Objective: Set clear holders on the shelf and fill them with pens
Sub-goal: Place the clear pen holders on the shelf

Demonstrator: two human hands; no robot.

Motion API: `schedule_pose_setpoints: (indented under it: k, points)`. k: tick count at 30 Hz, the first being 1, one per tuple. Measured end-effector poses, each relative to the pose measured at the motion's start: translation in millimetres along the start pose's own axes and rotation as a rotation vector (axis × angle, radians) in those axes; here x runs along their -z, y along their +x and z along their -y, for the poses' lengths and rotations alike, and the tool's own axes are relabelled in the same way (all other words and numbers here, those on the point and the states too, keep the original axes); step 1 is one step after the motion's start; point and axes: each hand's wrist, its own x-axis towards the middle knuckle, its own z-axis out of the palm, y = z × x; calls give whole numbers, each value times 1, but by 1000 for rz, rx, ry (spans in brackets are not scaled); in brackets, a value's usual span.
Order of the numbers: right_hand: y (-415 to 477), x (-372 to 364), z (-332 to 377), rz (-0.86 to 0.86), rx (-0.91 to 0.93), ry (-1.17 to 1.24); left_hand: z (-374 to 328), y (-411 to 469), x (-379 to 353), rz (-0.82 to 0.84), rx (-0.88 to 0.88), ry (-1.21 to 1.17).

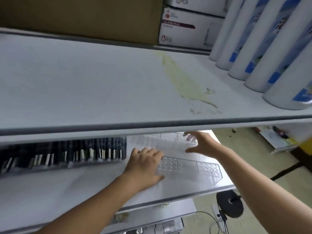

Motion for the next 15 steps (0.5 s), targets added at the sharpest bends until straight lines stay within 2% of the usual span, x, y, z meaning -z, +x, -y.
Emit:
schedule_pose_setpoints:
  k: [9,15]
  points:
    - [18,10,-7,132,112,-153,1,-2,-6,16,-53,120]
    - [12,-4,-5,56,176,-340,0,-2,-7,-10,-60,181]
